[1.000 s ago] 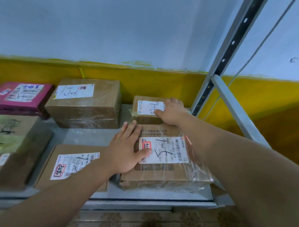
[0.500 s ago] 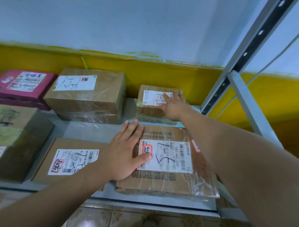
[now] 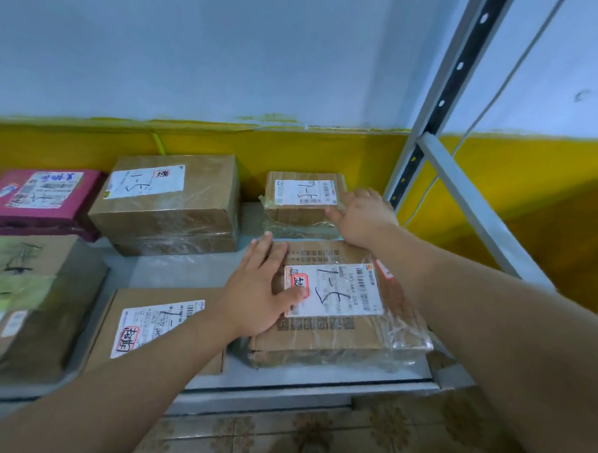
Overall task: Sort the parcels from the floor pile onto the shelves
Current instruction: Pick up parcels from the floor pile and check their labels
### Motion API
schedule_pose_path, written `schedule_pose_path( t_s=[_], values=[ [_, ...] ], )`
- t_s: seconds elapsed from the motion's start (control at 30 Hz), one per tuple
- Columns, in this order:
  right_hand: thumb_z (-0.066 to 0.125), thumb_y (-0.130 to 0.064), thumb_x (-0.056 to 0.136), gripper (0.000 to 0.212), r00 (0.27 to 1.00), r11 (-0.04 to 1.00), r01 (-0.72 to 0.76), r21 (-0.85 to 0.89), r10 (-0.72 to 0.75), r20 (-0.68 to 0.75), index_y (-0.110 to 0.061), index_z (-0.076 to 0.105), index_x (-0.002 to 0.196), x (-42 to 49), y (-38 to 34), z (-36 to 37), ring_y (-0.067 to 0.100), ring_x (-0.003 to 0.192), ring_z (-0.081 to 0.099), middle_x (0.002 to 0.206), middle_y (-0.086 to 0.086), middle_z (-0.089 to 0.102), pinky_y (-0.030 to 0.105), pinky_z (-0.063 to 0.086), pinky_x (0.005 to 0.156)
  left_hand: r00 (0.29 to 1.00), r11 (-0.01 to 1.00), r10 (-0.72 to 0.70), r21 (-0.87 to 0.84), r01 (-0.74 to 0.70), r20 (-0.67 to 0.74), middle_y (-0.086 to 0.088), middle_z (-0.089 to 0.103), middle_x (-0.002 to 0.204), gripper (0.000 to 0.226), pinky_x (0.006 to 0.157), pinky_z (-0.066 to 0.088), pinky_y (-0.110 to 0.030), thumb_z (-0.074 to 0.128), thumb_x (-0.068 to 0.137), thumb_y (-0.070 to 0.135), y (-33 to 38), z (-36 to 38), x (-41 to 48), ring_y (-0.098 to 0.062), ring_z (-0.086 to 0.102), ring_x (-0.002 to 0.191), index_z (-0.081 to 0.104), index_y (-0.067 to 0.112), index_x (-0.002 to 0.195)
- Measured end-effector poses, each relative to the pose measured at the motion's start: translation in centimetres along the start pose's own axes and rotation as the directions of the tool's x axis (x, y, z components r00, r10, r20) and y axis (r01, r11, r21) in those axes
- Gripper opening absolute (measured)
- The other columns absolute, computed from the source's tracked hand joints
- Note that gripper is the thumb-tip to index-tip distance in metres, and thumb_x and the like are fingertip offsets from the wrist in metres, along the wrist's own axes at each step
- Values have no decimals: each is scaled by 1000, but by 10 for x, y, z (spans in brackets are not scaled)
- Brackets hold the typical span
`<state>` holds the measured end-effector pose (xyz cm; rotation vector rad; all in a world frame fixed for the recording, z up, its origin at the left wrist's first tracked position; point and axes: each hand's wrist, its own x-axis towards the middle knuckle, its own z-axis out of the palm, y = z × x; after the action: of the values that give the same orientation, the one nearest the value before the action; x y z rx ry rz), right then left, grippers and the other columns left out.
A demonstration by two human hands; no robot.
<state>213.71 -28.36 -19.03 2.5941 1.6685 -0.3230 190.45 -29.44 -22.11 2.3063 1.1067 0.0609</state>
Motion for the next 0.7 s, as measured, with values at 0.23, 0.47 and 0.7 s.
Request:
schedule_pose_path(
  t_s=[0.23,0.47,0.7],
  values=[
    [4,-75,83,83,981,980,-194,39,192,33,-34,32,150,-92,12,11,41,148,9,163,10,16,64,23,113,1000,994,-15,-107,16,2,8,-22,160,90,119,13,-35,54,90,57,3,-3,-13,-17,0,150,2,26,156],
    [37,-71,93,81,936,916,-352,192,341,86,-34,6,157,-140,-6,31,38,149,6,166,0,-7,57,26,113,999,980,-17,-197,23,33,5,-13,162,94,93,33,-23,55,92,49,6,13,-57,-17,10,149,-9,21,155],
    [36,-69,94,79,937,919,-349,183,343,65,-33,8,157,-136,-5,30,35,150,3,166,2,-3,58,18,116,996,978,-55,-199,67,64,7,-11,163,94,114,22,-33,53,92,55,8,10,-50,-18,10,149,-8,23,155]
  ],
)
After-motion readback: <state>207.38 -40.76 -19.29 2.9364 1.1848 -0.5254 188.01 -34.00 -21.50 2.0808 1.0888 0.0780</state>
